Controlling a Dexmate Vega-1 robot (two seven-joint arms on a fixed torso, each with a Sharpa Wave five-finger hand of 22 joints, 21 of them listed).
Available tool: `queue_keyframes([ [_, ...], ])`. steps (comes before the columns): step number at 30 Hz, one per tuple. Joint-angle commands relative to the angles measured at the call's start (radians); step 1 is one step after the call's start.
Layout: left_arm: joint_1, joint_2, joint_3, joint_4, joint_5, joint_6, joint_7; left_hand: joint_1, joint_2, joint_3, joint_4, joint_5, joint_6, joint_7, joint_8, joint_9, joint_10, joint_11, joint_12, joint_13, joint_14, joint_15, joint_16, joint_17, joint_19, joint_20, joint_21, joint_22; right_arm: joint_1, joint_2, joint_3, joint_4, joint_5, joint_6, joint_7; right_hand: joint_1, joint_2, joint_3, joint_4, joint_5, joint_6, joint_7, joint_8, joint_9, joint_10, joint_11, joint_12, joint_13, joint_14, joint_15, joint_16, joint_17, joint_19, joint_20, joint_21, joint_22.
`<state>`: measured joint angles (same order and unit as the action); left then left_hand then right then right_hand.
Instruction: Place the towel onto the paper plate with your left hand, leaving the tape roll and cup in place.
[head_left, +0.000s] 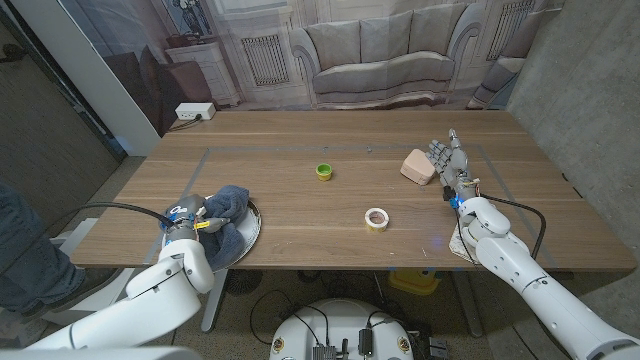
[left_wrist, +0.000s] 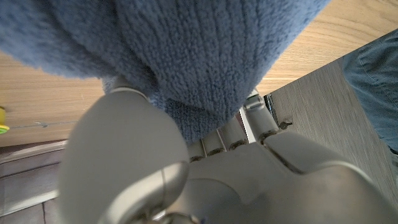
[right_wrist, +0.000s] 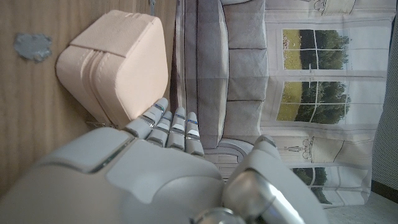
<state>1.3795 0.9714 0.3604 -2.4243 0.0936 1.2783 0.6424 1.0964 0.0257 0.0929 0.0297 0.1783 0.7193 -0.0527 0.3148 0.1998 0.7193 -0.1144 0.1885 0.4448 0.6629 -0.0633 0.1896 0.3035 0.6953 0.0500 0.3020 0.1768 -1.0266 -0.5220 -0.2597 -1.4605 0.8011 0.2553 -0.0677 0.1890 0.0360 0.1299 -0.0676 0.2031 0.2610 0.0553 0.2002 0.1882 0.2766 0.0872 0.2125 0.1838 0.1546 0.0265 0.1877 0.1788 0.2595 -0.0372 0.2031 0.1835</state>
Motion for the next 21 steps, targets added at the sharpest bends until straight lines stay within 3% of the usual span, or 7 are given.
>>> queue_keyframes([
  [1,-0.006,0.022,0.003,-0.026,-0.033,0.043,0.000,-0.018,-0.008,-0.011,0.004,0.007,-0.022,-0.005,-0.014,0.000,-0.022,-0.005,-0.001,0.000,-0.014,-0.012,0.000,-0.002,-0.013,0.010,-0.013,0.003,-0.006,-0.001,0.002,-0.004,0.003,0.000,0.000,0.005,0.008,-0.001,-0.001,0.000,0.008,-0.001,-0.003,0.002,0.009,-0.003,0.002,0.003,0.007,0.002,-0.001,0.005,0.004,-0.005,0.001,0.003],
  [7,-0.011,0.030,0.010,-0.035,-0.039,0.057,0.010,-0.027,-0.012,-0.017,0.007,0.013,-0.061,-0.045,-0.035,0.003,-0.045,0.002,0.000,0.002,-0.024,-0.018,0.004,-0.006,-0.016,0.019,-0.021,0.004,-0.010,0.002,0.004,-0.003,0.006,0.005,0.001,0.006,0.008,-0.001,-0.002,0.000,0.008,-0.001,-0.004,0.002,0.009,-0.001,0.002,0.003,0.008,0.002,-0.001,0.005,0.004,-0.005,0.001,0.003],
  [11,-0.018,0.036,0.013,-0.047,-0.046,0.078,0.011,-0.035,-0.019,-0.024,0.009,0.017,-0.092,-0.054,-0.050,0.005,-0.077,0.003,-0.002,0.003,-0.053,-0.015,0.000,-0.010,-0.024,0.031,-0.030,0.004,-0.013,0.003,0.004,-0.003,0.007,0.009,0.003,0.006,0.009,-0.001,-0.002,0.000,0.008,-0.001,-0.004,0.002,0.009,-0.001,0.002,0.003,0.008,0.001,-0.001,0.005,0.004,-0.005,0.001,0.003],
  [15,-0.017,0.042,0.013,-0.060,-0.049,0.097,0.018,-0.040,-0.023,-0.030,0.010,0.024,-0.121,-0.062,-0.065,0.008,-0.127,0.021,-0.005,0.004,-0.092,-0.001,-0.002,-0.016,-0.038,0.042,-0.044,0.006,-0.016,0.004,0.006,-0.004,0.006,0.014,0.003,0.007,0.009,-0.001,-0.002,-0.001,0.008,-0.002,-0.004,0.002,0.009,-0.001,0.002,0.003,0.008,0.002,-0.001,0.005,0.004,-0.005,0.001,0.003],
  [21,-0.019,0.049,0.016,-0.072,-0.060,0.118,0.021,-0.059,-0.033,-0.044,0.016,0.030,-0.152,-0.073,-0.080,0.011,-0.199,0.016,-0.011,-0.006,-0.162,0.012,-0.010,-0.024,-0.076,0.067,-0.066,0.008,-0.021,0.001,0.007,-0.010,0.005,0.015,0.000,0.007,0.009,-0.002,-0.002,-0.001,0.008,-0.001,-0.004,0.002,0.010,-0.001,0.002,0.003,0.009,0.001,-0.001,0.005,0.004,-0.005,0.001,0.003],
])
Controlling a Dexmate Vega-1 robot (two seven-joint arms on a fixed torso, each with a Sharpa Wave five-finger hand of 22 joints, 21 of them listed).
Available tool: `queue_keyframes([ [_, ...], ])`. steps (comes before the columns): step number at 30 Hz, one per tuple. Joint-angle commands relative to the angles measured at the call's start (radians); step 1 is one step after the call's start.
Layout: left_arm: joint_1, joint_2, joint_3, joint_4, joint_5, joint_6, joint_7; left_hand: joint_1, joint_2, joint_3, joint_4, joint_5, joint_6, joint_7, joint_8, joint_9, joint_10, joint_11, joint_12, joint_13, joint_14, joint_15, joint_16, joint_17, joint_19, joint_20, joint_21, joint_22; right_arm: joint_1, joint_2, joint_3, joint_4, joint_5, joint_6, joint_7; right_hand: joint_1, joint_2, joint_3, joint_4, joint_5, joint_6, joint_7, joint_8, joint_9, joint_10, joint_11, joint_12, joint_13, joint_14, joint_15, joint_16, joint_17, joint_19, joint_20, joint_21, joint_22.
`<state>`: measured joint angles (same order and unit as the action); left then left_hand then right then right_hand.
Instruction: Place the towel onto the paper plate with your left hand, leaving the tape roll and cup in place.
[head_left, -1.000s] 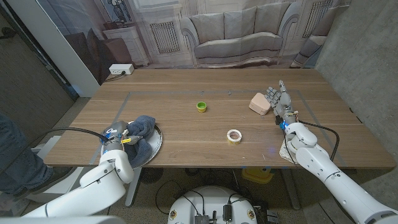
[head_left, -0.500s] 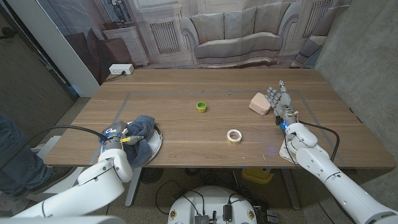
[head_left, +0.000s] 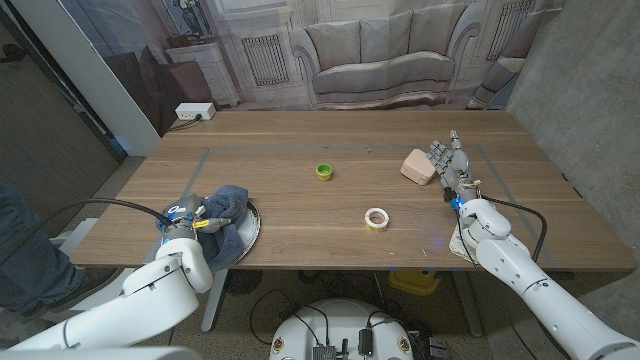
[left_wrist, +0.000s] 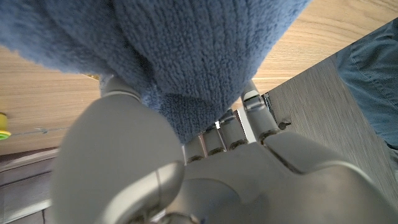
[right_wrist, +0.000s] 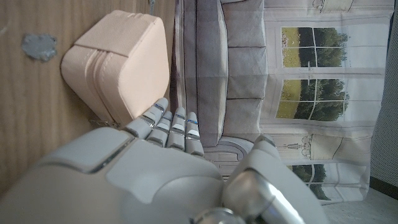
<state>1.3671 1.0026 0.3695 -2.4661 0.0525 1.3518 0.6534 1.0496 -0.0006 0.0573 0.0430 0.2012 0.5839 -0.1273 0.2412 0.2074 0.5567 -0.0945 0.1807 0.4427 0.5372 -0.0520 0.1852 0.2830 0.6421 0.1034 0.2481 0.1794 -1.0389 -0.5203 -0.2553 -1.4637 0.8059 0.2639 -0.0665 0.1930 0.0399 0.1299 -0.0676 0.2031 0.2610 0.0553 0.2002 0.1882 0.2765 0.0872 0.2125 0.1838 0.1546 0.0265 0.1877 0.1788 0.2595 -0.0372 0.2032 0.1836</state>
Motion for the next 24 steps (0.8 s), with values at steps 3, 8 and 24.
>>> queue_keyframes([
  [3,-0.002,0.020,0.005,-0.033,-0.021,0.044,0.011,-0.021,-0.010,-0.015,0.006,0.011,-0.030,-0.004,-0.012,0.004,-0.064,-0.006,-0.003,-0.010,-0.066,0.006,-0.006,-0.009,-0.046,0.027,-0.023,0.006,-0.011,-0.001,0.003,-0.011,-0.001,0.007,-0.004,0.003,0.005,-0.002,-0.003,-0.001,0.008,-0.001,-0.004,0.002,0.010,-0.001,0.002,0.003,0.008,0.001,-0.001,0.005,0.004,-0.005,0.000,0.003],
  [8,0.006,0.027,0.002,-0.040,-0.016,0.044,0.010,-0.035,-0.014,-0.023,0.012,0.014,-0.037,-0.011,-0.015,0.006,-0.084,-0.010,-0.001,-0.016,-0.087,0.016,-0.005,-0.014,-0.073,0.040,-0.034,0.008,-0.018,0.001,0.005,-0.017,-0.003,0.014,-0.009,0.003,0.005,-0.002,-0.003,-0.001,0.008,-0.001,-0.004,0.002,0.010,-0.002,0.002,0.003,0.008,0.002,-0.001,0.005,0.004,-0.005,0.000,0.003],
  [24,0.040,0.046,-0.027,-0.075,0.074,0.044,-0.037,-0.056,-0.017,-0.035,0.022,0.020,-0.031,-0.020,-0.013,0.007,-0.085,-0.016,0.008,-0.024,-0.086,0.018,0.004,-0.021,-0.088,0.050,-0.038,0.011,-0.030,0.007,0.006,-0.026,-0.007,0.031,-0.014,0.004,0.005,-0.003,-0.004,-0.001,0.007,-0.001,-0.004,0.002,0.010,-0.002,0.002,0.003,0.007,0.002,-0.002,0.005,0.003,-0.005,0.000,0.003],
])
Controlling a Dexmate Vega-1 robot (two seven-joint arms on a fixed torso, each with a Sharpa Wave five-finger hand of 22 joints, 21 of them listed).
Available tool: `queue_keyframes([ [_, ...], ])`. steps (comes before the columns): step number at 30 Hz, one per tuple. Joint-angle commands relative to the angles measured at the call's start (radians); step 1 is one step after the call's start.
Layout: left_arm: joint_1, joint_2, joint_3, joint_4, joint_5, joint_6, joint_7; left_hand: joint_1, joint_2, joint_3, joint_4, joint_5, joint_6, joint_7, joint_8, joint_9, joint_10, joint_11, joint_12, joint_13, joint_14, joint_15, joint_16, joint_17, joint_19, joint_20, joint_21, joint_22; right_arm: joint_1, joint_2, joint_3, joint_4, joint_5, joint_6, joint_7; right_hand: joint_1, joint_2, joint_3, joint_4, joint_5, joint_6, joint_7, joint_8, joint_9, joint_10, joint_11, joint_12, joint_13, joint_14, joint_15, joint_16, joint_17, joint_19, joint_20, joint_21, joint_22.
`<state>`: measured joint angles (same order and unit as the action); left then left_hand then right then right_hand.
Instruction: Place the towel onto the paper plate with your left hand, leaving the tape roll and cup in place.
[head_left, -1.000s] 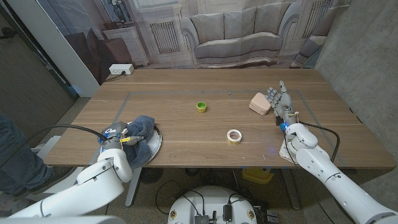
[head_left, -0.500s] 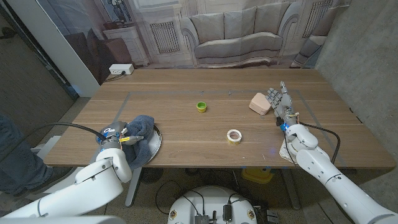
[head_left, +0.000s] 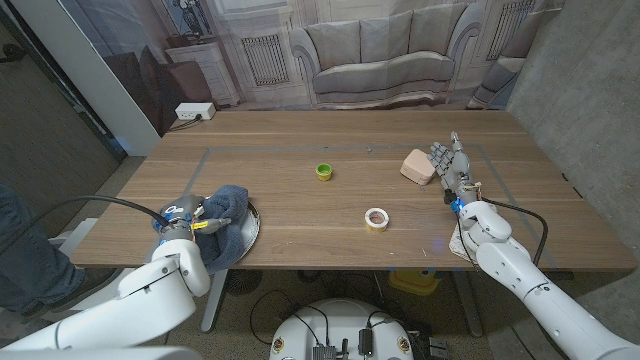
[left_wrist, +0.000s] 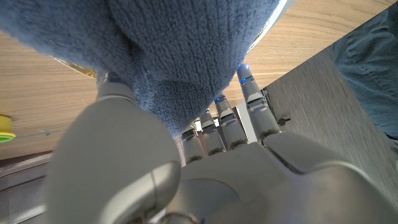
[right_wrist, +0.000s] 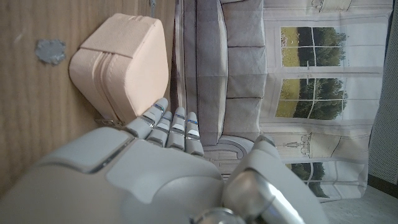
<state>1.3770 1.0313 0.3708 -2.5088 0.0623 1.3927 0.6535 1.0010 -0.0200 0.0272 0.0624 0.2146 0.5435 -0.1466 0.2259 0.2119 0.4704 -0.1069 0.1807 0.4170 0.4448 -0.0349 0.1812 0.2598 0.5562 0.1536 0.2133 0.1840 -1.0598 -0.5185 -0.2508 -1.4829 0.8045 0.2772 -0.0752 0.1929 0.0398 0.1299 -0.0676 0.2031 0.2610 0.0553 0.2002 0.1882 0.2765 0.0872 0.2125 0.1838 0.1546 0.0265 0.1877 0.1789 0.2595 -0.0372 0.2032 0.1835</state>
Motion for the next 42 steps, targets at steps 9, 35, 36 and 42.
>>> queue_keyframes([
  [9,0.050,0.010,-0.045,-0.051,0.190,0.003,-0.133,-0.012,0.003,-0.007,0.004,0.010,0.010,0.001,0.003,0.003,0.001,-0.002,0.009,-0.001,0.007,0.004,0.010,-0.001,-0.002,0.001,-0.002,0.007,-0.013,0.012,0.001,-0.001,-0.008,0.031,-0.004,0.004,0.005,-0.003,-0.004,-0.002,0.007,-0.001,-0.004,0.002,0.009,-0.003,0.002,0.003,0.007,0.002,-0.002,0.005,0.003,-0.005,0.000,0.003],
  [35,0.041,-0.050,0.005,-0.070,0.637,0.003,-0.430,-0.021,0.005,-0.013,0.009,0.018,0.010,0.003,0.003,0.004,0.013,-0.005,0.020,-0.012,0.020,0.000,0.020,-0.010,-0.001,0.000,0.001,0.009,-0.008,0.006,0.000,-0.007,-0.010,0.016,-0.016,0.004,0.006,-0.005,-0.005,-0.002,0.008,-0.001,-0.004,0.002,0.011,-0.002,0.002,0.003,0.007,0.002,-0.001,0.005,0.003,-0.003,0.000,0.003],
  [36,0.043,-0.050,0.006,-0.072,0.661,0.003,-0.451,-0.021,0.005,-0.013,0.010,0.019,0.011,0.004,0.003,0.004,0.014,-0.004,0.020,-0.013,0.023,0.000,0.021,-0.010,-0.001,0.000,0.002,0.009,-0.007,0.007,0.000,-0.005,-0.010,0.016,-0.015,0.004,0.006,-0.005,-0.005,-0.002,0.008,-0.001,-0.004,0.002,0.011,-0.002,0.002,0.003,0.008,0.002,-0.001,0.005,0.003,-0.003,0.000,0.003],
  [42,0.048,-0.082,0.010,-0.071,0.863,0.003,-0.607,-0.023,0.005,-0.014,0.010,0.020,0.014,0.005,0.004,0.004,0.015,-0.003,0.021,-0.015,0.024,0.002,0.022,-0.012,0.000,0.000,0.002,0.009,0.002,0.012,-0.002,0.006,-0.008,0.018,-0.007,0.004,0.006,-0.005,-0.005,-0.002,0.007,-0.002,-0.004,0.002,0.010,-0.002,0.002,0.003,0.007,0.002,-0.001,0.005,0.003,-0.003,0.000,0.003],
])
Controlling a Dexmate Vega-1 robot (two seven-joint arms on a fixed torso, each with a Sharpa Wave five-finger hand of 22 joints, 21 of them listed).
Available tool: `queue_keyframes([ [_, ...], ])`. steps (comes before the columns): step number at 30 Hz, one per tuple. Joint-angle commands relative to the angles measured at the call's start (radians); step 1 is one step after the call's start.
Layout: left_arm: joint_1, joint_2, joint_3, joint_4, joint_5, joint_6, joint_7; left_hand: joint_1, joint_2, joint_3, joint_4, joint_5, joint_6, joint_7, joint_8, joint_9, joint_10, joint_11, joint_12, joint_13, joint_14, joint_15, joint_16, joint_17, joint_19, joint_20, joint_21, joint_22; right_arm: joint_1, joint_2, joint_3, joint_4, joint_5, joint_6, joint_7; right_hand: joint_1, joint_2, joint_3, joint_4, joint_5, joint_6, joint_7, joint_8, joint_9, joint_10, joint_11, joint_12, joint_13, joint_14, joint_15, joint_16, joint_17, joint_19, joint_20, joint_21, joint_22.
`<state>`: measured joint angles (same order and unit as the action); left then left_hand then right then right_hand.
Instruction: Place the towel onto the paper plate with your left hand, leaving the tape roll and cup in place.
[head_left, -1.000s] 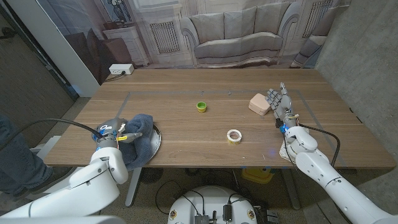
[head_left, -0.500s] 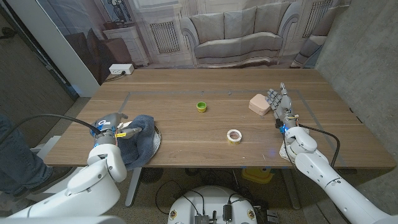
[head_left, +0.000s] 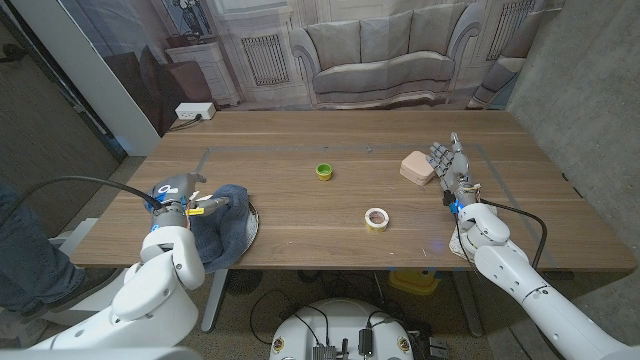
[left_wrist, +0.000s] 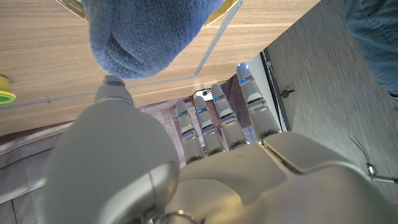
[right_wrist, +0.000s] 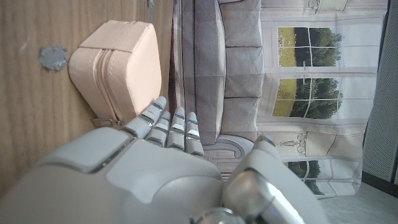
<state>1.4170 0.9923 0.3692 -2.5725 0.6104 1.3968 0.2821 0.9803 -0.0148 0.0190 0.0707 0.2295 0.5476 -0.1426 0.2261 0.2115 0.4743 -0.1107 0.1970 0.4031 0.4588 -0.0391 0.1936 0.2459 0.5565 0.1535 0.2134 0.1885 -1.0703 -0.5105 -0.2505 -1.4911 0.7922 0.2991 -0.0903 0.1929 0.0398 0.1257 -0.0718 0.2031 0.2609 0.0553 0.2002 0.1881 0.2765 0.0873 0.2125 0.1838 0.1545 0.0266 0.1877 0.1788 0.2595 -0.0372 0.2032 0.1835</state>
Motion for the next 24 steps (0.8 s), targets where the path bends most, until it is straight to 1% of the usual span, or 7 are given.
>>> queue_keyframes([
  [1,0.008,-0.045,0.014,-0.006,0.347,-0.001,-0.258,-0.002,0.000,-0.006,0.002,0.006,0.010,0.003,0.004,0.004,0.012,0.000,0.005,-0.001,0.010,0.006,0.009,0.002,0.000,0.000,0.002,0.005,0.013,0.004,-0.003,0.016,0.005,-0.004,0.009,0.004,0.006,-0.001,-0.001,-0.002,0.008,-0.002,-0.004,0.002,0.011,-0.002,0.002,0.003,0.007,0.002,-0.001,0.005,0.003,-0.003,0.000,0.003],
  [3,0.008,-0.050,0.015,-0.007,0.394,-0.001,-0.294,-0.003,0.001,-0.007,0.003,0.006,0.010,0.004,0.004,0.004,0.013,0.000,0.005,-0.002,0.010,0.007,0.009,0.001,0.000,0.001,0.003,0.005,0.015,0.005,-0.003,0.019,0.005,-0.003,0.011,0.004,0.006,-0.001,-0.001,-0.002,0.008,-0.002,-0.004,0.002,0.011,-0.002,0.002,0.003,0.007,0.002,-0.001,0.005,0.003,-0.004,0.000,0.003],
  [6,0.008,-0.057,0.010,-0.007,0.431,-0.001,-0.323,-0.003,0.001,-0.007,0.003,0.007,0.014,0.005,0.005,0.004,0.014,0.001,0.006,-0.003,0.010,0.007,0.010,0.000,-0.002,0.000,0.002,0.005,0.016,0.006,-0.003,0.020,0.005,-0.001,0.012,0.004,0.006,-0.001,-0.001,-0.002,0.008,-0.002,-0.004,0.002,0.010,-0.002,0.002,0.003,0.008,0.002,-0.001,0.005,0.003,-0.004,0.000,0.003],
  [10,0.008,-0.049,-0.004,-0.012,0.413,-0.001,-0.314,-0.004,0.002,-0.007,0.003,0.008,0.014,0.006,0.005,0.004,0.015,0.002,0.006,-0.005,0.010,0.009,0.010,-0.001,-0.002,0.001,0.002,0.005,0.015,0.003,-0.002,0.018,0.004,-0.005,0.008,0.004,0.006,-0.001,-0.001,-0.003,0.008,-0.001,-0.004,0.002,0.010,-0.003,0.002,0.003,0.007,0.003,-0.001,0.005,0.003,-0.003,0.000,0.003],
  [24,-0.014,-0.010,-0.020,-0.026,0.358,-0.001,-0.271,-0.005,0.004,-0.009,0.004,0.011,0.017,0.009,0.006,0.004,0.015,0.004,0.006,-0.008,0.010,0.009,0.010,-0.004,-0.001,0.002,0.003,0.005,0.001,-0.005,0.005,-0.003,0.000,-0.009,-0.010,0.005,0.007,-0.002,-0.001,-0.003,0.008,-0.001,-0.004,0.002,0.010,-0.002,0.001,0.003,0.008,0.001,-0.001,0.005,0.003,-0.004,0.000,0.003],
])
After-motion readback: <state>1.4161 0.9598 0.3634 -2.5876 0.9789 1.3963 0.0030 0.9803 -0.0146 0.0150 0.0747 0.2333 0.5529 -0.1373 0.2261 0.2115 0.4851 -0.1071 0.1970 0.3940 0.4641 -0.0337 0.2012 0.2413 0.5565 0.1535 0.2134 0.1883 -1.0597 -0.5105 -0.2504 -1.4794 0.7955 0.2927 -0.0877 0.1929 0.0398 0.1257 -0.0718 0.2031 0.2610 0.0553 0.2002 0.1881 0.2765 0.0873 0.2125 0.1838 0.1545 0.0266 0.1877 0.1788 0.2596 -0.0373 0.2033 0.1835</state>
